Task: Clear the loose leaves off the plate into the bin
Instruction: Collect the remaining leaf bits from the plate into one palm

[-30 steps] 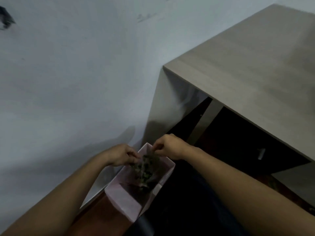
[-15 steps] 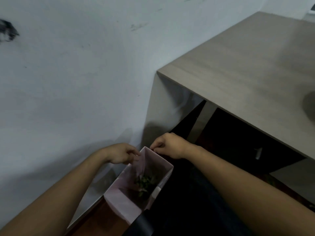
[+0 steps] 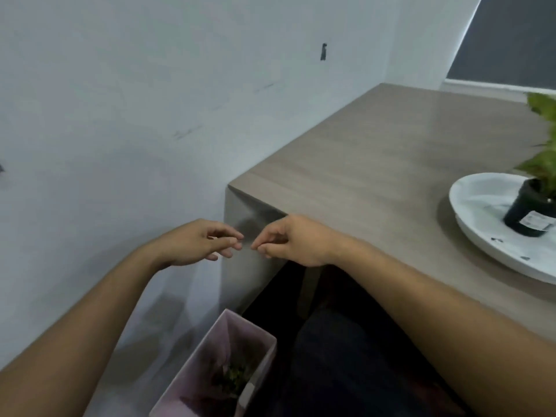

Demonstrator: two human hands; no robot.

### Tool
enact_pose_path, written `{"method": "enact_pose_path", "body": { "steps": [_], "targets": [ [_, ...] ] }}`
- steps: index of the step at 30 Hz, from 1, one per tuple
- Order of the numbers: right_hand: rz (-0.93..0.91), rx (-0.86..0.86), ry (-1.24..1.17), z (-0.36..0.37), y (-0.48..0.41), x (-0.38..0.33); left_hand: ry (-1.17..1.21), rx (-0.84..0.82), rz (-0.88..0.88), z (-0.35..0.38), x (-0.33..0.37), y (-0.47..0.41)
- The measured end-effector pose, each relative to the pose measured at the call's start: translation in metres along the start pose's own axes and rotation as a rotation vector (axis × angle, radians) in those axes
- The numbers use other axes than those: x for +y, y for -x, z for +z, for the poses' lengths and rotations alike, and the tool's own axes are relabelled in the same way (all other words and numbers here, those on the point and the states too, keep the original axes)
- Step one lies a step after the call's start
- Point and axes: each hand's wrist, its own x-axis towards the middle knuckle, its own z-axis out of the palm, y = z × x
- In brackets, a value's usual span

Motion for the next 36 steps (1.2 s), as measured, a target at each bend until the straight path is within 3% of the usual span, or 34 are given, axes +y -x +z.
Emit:
{"method": "enact_pose_path", "body": {
  "steps": [9,18,23,26,31,36],
  "targets": [
    [0.18,0.276,0.057,-0.152,0.102,0.029,-0.085,-0.032,0.345,0.021,0.172,-0.073],
    [0.52,0.479,0.028,-0.232,0.244,0.103,-0.298,-0.152,0.581,0.135,0.295,-0.154],
    [0.694,0.419,0.214,-0.224,0.288,0.147,-0.501,-0.162,0.747,0.211,0.322,-0.196],
    [0.728,0.366,0.289,-0.209,0.294,0.164,-0.613,-0.174,0.749,0.245,0.329,-0.218],
    [0.662,0.274,0.326,-0.182,0.289,0.171,-0.679,-0.162,0.704,0.264,0.323,-0.24],
    [0.595,0.381,0.271,-0.19,0.291,0.173,-0.666,-0.19,0.699,0.269,0.313,-0.248]
  ]
}}
